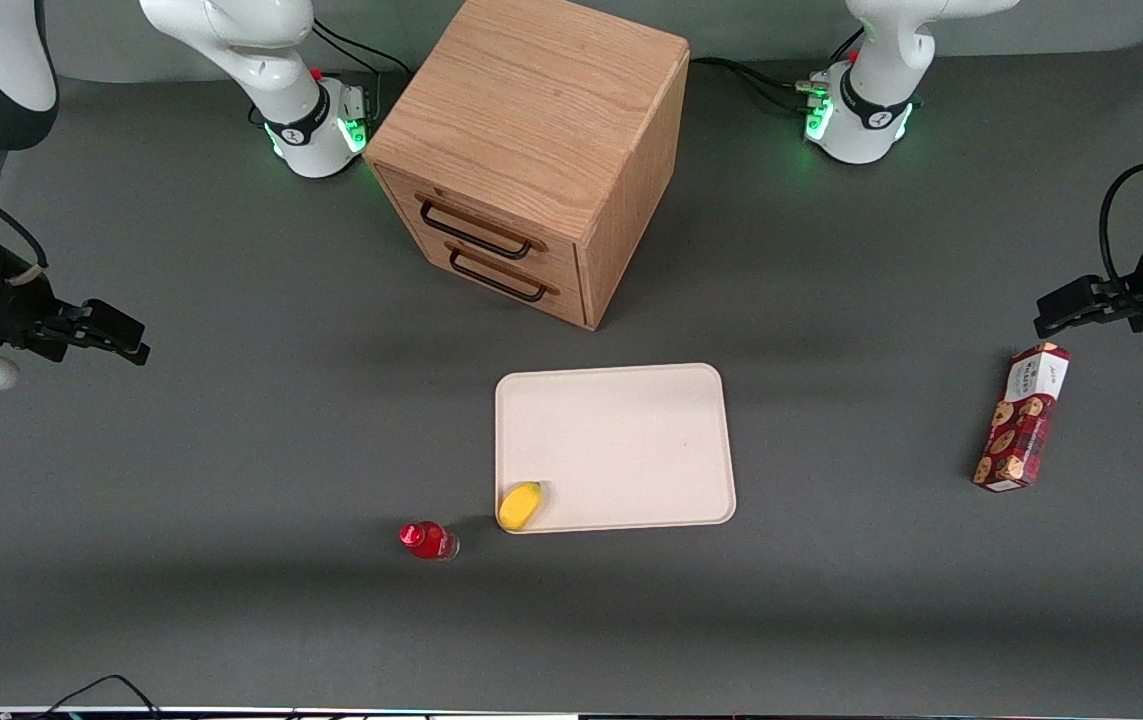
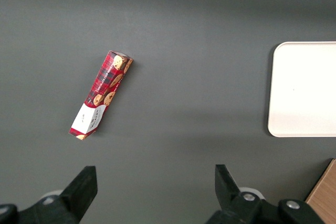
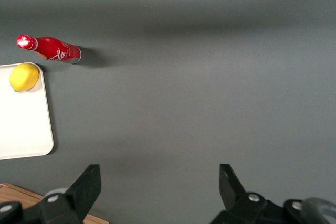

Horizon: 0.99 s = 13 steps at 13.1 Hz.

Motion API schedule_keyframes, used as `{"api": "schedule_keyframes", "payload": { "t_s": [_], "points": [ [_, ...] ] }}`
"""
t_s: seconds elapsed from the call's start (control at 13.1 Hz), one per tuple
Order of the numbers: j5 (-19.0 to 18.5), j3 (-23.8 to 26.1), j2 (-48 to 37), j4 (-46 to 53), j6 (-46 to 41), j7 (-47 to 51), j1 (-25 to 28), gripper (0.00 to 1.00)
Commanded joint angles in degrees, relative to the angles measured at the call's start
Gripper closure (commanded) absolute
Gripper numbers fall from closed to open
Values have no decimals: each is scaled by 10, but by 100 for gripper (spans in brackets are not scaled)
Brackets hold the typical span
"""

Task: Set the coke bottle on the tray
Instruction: 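Move the right gripper out from its rest pose toward the table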

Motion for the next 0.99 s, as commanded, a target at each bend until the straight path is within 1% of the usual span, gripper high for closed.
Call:
{"api": "schedule_keyframes", "payload": {
  "t_s": [0.0, 0.15, 0.3, 0.46, 0.61, 0.68, 0.91],
  "points": [
    [11, -2, -3, -5, 4, -11, 2, 0],
    [11, -2, 2, -4, 5, -9, 3, 0],
    [11, -1, 37, 6, 9, -5, 6, 0],
    [7, -2, 71, 38, 22, 15, 42, 0],
    [-2, -3, 149, 133, 18, 62, 76, 0],
    [-12, -2, 189, 176, 18, 80, 90, 0],
    [-14, -8, 316, 330, 25, 112, 138, 0]
  ]
}}
